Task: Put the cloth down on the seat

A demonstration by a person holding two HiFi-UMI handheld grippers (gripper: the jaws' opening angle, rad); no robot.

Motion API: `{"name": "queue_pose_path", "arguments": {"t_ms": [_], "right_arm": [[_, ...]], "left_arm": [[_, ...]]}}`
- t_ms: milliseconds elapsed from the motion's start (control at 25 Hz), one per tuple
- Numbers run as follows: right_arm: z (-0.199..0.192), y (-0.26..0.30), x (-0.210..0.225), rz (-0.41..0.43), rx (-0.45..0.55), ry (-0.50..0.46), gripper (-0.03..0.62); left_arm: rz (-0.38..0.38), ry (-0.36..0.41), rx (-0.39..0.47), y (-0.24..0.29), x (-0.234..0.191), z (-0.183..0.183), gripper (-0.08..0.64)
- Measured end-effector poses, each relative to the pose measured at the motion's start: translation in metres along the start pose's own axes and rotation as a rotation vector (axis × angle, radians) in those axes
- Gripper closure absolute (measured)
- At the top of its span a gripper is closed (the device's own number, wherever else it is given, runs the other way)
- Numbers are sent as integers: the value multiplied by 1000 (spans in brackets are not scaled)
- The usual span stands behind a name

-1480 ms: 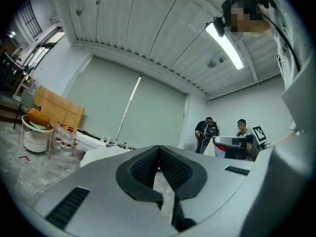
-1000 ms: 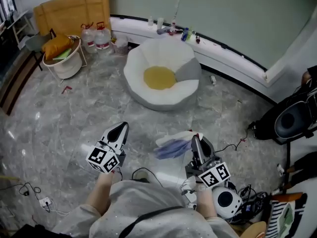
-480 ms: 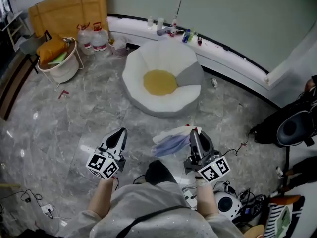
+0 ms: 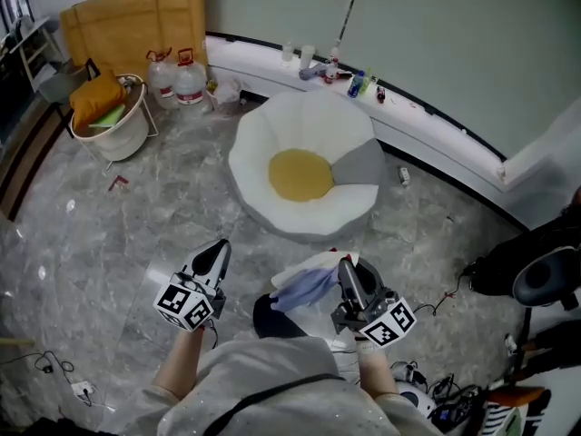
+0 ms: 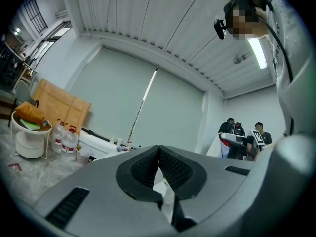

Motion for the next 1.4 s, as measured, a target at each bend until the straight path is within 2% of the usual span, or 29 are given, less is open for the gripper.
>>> {"name": "queue_pose_path", "arguments": {"t_ms": [200,440,560,840,1120,1400], "right_arm": [[16,37,36,102,-41,-26,560],[36,79,92,142,-60,-53,560],[43,98,123,115,-63,-67,560],[50,135,195,-39,-133,-124,560],[73,155,239,-99,-75,-115,560],[96,180,284,-139,-36,-126,560]], "left_arm": [[10,10,16,68,-32,17,546],[3,9,41,151,-49,32,546],[-7,6,40,179,-52,31,546],[-10,-2,-15,215,-58,25,546],[-10,13,-22,259,-81,36,546],[-68,-22,-72,337,-111,28,546]]}}
Point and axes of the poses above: the fingertips, and each gripper's own axes: y forward along the fingers, x to its right, z out of its top, the point moved 4 cm from there along -y, backward along the fingers, and after that the axes turned 6 degrees about z, right-handed, at the moved point
